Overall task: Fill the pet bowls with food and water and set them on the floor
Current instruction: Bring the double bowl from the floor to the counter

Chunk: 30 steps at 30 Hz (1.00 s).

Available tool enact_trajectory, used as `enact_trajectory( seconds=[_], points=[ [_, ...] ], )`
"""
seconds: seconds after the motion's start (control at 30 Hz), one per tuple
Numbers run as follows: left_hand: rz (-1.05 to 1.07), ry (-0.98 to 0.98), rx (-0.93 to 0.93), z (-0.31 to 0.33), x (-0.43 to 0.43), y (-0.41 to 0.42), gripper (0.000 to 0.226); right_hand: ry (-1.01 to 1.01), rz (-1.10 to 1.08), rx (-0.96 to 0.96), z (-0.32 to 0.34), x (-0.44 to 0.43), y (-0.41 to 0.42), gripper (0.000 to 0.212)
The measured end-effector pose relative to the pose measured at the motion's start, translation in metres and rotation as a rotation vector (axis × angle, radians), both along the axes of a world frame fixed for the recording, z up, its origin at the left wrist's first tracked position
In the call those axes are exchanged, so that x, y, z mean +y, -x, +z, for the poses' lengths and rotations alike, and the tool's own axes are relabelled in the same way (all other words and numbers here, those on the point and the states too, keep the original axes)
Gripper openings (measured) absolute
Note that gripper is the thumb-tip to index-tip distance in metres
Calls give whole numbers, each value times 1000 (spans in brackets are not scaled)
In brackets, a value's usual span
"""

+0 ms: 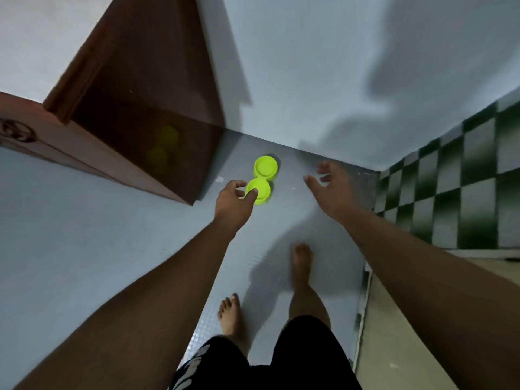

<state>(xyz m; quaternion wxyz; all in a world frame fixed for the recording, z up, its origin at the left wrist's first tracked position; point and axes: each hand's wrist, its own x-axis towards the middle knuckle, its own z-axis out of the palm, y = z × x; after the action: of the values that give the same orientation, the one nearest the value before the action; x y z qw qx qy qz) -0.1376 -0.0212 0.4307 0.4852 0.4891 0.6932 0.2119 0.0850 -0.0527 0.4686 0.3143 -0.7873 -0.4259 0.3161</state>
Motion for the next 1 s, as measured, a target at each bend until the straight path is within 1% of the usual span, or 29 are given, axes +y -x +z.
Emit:
enact_trajectory(
  seconds=[0.13, 0.27, 0.33, 0.37, 0.4, 0.43, 0.5, 0.53, 0.57, 0.6, 0.63, 0.7, 0.73, 0.8, 0.83, 0.87, 0.9, 0.93, 1.0],
  points=[
    [178, 109, -47, -57, 34, -17, 37, 63, 88, 42, -77, 53, -13, 38],
    [464, 272, -179, -140, 61, -36, 34, 208, 134, 109, -175, 81, -17, 35],
    [540, 330, -237, -188, 71, -46, 29, 269, 152, 126, -227, 93, -19, 35],
    [573, 360, -253, -226, 77, -50, 28, 296, 155, 119, -262, 102, -22, 34],
    [605, 378, -263, -247, 82, -53, 27, 295, 163, 117, -285, 110, -25, 34],
    [614, 402, -274, -250, 83, -51, 26, 303, 162, 122, -286, 114, -26, 34],
    [660, 435, -275, -329, 91, -59, 27, 326, 179, 83, -365, 137, -33, 34],
    [670, 452, -288, -331, 93, -58, 29, 318, 174, 90, -365, 146, -36, 34],
    [689, 488, -303, -367, 94, -60, 32, 330, 171, 71, -400, 158, -38, 34],
    [719, 484, -311, -400, 96, -63, 36, 316, 186, 54, -437, 172, -41, 35],
    [718, 501, -319, -403, 96, -64, 40, 319, 190, 46, -438, 183, -45, 37],
    [748, 498, -339, -460, 105, -67, 47, 300, 192, 19, -497, 213, -45, 41],
    [761, 485, -354, -463, 108, -66, 50, 279, 188, 29, -499, 225, -46, 43],
    [792, 481, -386, -514, 120, -69, 56, 238, 174, -17, -551, 255, -46, 44],
    [805, 463, -391, -516, 123, -67, 58, 223, 176, -22, -550, 267, -44, 44],
    [816, 449, -408, -538, 128, -69, 60, 212, 168, -35, -574, 280, -44, 47],
    [829, 422, -415, -558, 132, -72, 62, 187, 173, -48, -594, 294, -42, 53],
    [830, 390, -411, -561, 132, -71, 65, 172, 173, -55, -595, 304, -41, 61],
    [839, 373, -428, -593, 134, -79, 71, 147, 158, -87, -628, 327, -40, 73]
  ],
)
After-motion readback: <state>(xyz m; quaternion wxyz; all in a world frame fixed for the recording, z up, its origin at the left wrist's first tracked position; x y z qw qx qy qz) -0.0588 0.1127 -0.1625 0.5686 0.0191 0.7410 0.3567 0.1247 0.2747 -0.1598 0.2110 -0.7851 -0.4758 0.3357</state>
